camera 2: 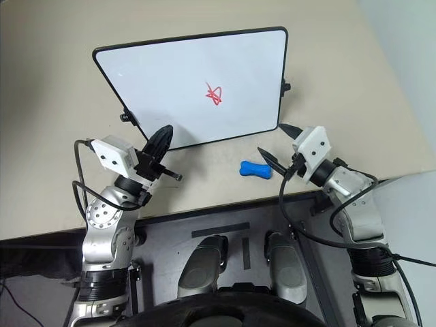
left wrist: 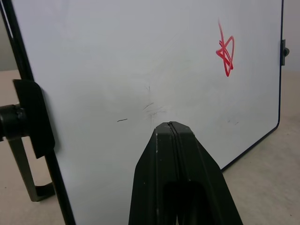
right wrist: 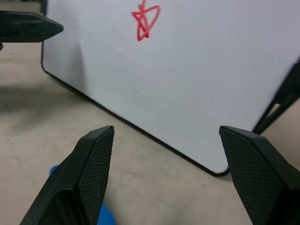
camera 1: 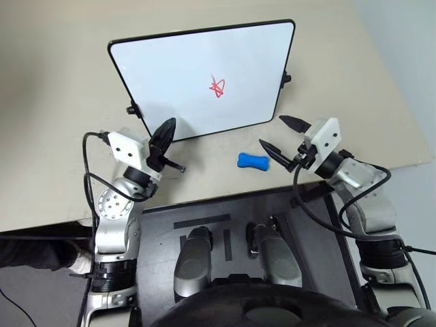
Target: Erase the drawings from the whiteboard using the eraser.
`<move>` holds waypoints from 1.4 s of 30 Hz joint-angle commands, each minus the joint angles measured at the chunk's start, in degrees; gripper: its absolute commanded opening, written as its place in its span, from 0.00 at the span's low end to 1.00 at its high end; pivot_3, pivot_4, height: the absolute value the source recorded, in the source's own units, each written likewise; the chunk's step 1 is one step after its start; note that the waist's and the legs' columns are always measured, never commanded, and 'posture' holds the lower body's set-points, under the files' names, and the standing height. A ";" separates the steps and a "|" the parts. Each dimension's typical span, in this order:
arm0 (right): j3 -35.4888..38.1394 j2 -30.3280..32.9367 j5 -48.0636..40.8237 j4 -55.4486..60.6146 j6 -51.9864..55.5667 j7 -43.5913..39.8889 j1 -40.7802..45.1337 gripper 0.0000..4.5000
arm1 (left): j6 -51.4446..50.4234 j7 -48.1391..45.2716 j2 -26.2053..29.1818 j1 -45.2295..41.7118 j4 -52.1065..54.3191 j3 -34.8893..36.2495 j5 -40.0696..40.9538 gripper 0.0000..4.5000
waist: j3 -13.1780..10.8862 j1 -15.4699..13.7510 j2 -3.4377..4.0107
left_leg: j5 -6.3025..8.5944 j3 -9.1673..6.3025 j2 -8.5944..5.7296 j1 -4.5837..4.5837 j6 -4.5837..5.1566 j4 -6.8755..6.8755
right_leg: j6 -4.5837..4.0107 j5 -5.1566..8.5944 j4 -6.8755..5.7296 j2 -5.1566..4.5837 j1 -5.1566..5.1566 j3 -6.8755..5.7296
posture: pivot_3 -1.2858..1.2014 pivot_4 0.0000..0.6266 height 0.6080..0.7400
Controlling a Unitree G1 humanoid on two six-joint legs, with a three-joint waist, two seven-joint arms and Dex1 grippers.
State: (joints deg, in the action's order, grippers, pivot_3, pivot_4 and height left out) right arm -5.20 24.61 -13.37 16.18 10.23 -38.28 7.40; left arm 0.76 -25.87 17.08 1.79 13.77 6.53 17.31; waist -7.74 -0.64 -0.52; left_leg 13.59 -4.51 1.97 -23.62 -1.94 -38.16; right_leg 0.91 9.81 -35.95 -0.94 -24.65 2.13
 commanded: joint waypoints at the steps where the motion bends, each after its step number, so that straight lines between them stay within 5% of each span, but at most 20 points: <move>1: -0.55 -0.15 -0.28 2.89 0.03 -0.18 0.04 0.84 | -0.12 0.02 0.50 0.26 2.79 0.84 0.68 0.00 | 0.00 0.00 0.00 | 0.00 0.00 0.00 0.00 0.00 0.00 | 0.00 0.00 0.00 0.00 0.00 0.00 | 0.52 0.24 1.00; 24: -6.33 8.53 -5.36 9.44 13.73 -10.96 0.38 0.84 | -0.44 1.57 -1.30 2.97 5.98 -0.59 -0.60 0.00 | 0.00 0.00 0.00 | 0.01 0.06 -0.03 -0.02 -0.02 0.00 | 0.57 0.35 0.01 0.07 0.01 0.00 | 0.52 0.24 1.00; 42: -9.67 6.73 -1.08 -2.61 9.35 -13.13 4.04 0.84 | 1.23 2.61 -3.30 4.69 5.76 -1.43 -1.23 0.00 | 0.00 -0.05 -0.01 | -0.01 0.02 0.00 0.03 -0.02 -0.01 | 0.02 0.01 -0.01 0.10 0.04 0.02 | 0.52 0.24 1.00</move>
State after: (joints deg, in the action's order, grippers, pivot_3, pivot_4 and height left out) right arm -14.82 31.47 -15.25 13.70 21.15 -50.62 10.62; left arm 0.43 -23.27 14.02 6.32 17.07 5.26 15.88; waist -7.74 -0.69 -0.53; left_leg 13.58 -4.48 1.97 -23.59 -1.96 -38.18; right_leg 0.93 9.83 -35.96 -0.85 -24.60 2.15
